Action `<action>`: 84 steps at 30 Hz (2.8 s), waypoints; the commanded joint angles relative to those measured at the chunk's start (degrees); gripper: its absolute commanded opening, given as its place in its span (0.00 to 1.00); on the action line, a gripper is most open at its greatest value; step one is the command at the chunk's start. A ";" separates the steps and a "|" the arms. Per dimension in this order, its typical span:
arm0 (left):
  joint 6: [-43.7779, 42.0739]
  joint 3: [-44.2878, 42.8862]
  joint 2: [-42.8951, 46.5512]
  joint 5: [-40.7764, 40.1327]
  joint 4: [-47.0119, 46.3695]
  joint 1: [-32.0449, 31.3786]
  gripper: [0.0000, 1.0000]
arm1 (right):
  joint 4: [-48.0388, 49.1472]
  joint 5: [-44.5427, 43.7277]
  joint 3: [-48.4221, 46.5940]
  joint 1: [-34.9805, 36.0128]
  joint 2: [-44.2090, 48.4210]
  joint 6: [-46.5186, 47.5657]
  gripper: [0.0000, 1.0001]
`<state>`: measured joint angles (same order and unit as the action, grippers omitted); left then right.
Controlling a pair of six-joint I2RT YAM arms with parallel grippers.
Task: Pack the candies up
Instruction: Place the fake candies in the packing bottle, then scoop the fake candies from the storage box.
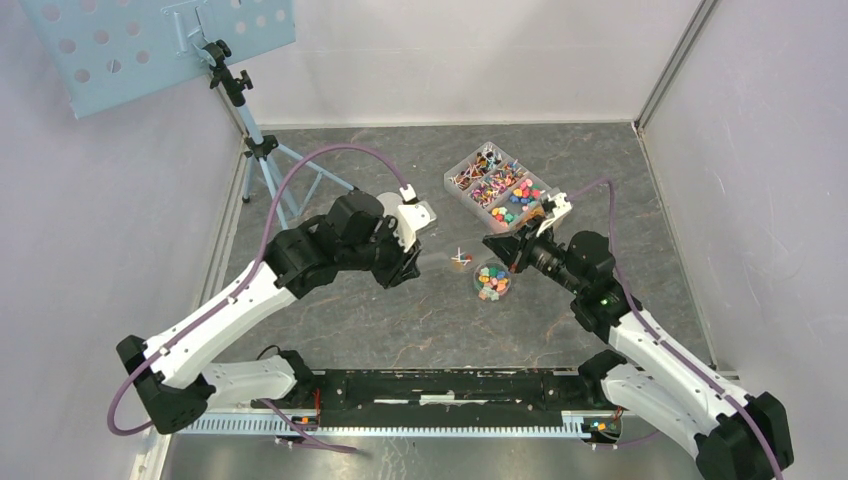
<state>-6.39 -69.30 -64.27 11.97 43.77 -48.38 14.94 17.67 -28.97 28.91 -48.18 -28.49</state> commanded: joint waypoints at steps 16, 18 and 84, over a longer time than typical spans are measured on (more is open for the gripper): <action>5.80 -3.09 -2.79 1.27 7.43 -1.52 0.02 | -0.75 -6.77 4.49 4.23 5.23 0.94 0.00; 5.85 -4.61 -4.18 1.09 8.70 -1.73 0.02 | -1.51 -7.46 4.36 4.23 5.66 1.72 0.00; -5.06 -34.85 -31.71 -13.70 10.63 9.18 0.02 | -8.00 -20.56 4.54 4.23 17.71 8.62 0.98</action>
<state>-5.69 -97.47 -90.67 -2.59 57.80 -43.24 6.68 -1.13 -22.61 32.91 -30.35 -20.69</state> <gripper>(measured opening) 0.369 0.979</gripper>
